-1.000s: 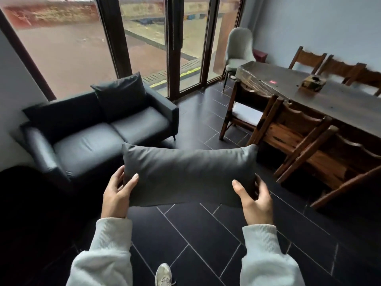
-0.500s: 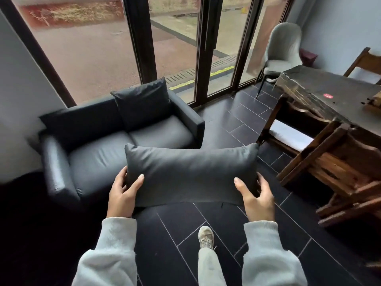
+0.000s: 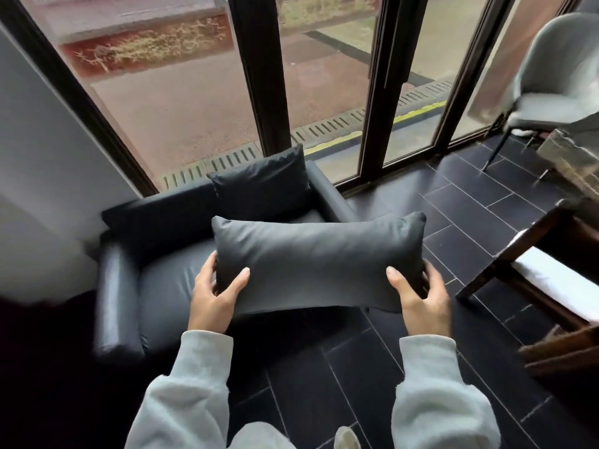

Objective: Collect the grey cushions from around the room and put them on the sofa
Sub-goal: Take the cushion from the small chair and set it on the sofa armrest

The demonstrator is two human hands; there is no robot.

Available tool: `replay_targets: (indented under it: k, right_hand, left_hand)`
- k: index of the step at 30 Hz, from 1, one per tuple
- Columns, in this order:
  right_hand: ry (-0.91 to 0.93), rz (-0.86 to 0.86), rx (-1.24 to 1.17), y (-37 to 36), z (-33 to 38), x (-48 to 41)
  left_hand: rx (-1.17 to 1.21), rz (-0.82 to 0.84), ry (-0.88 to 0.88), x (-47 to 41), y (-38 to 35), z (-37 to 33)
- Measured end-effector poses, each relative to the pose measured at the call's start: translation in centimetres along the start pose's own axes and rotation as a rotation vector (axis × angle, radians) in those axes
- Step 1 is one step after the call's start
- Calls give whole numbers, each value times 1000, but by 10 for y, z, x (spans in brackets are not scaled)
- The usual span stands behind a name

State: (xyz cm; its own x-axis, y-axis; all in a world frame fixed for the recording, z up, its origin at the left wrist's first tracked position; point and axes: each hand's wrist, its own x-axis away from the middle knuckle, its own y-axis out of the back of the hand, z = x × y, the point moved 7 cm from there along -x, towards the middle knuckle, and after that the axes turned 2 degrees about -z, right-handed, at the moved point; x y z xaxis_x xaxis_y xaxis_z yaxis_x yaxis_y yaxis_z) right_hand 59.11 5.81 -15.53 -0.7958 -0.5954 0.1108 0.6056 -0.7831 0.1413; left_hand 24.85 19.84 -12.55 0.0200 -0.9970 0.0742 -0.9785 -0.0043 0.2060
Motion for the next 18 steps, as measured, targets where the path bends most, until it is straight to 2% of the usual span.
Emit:
replay_targets:
  k: [4, 8, 15, 18]
  right_hand:
    - [-61, -13, 1, -48, -15, -46]
    - [-119, -77, 5, -106, -38, -94]
    - [-313, -154, 74, -227, -108, -199]
    - [-424, -198, 68, -274, -144, -241]
  left_hand:
    - [-85, 16, -2, -78, -20, 2]
    - [-119, 100, 0, -178, -48, 23]
    - [-131, 479, 100, -410, -133, 92]
    - [-171, 591, 159, -499, -174, 128]
